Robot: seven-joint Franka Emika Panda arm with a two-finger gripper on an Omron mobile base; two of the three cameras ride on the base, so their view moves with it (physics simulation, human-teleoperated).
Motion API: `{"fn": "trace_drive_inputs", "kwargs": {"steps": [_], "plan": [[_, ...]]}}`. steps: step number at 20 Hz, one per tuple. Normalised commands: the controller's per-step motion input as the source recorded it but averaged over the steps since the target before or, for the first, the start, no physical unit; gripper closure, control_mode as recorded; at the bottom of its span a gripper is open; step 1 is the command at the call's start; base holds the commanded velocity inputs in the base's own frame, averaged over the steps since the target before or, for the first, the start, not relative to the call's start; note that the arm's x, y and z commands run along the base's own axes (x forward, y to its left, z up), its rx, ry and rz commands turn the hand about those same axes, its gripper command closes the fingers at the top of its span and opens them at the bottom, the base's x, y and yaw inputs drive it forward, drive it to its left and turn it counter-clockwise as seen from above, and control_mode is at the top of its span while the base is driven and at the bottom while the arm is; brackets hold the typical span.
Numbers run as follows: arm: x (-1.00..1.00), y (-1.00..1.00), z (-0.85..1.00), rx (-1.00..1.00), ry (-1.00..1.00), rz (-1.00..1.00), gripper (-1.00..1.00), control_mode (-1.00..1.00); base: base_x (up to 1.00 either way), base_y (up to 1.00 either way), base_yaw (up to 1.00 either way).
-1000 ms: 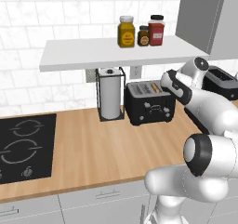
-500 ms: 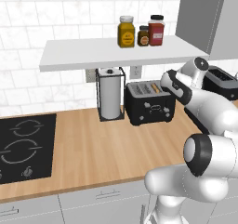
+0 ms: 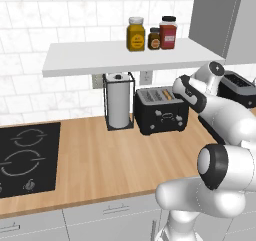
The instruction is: Start the toaster. Once the lever pops up, take the bread to the plate on the dining counter.
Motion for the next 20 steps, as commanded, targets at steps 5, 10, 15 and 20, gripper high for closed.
{"fn": "trace_drive_inputs", "kwargs": {"steps": [5, 10, 15, 20], "plan": [[0.00, 0.00, 0.00, 0.00, 0.00, 0.00, -1.00, -1.00, 0.00, 0.00, 0.00], [0.00, 0.00, 0.00, 0.00, 0.00, 0.00, -1.00, -1.00, 0.00, 0.00, 0.00], [0.00, 0.00, 0.00, 0.00, 0.00, 0.00, -1.00, -1.00, 0.00, 0.00, 0.00], [0.00, 0.00, 0.00, 0.00, 0.00, 0.00, -1.00, -1.00, 0.00, 0.00, 0.00]]}}
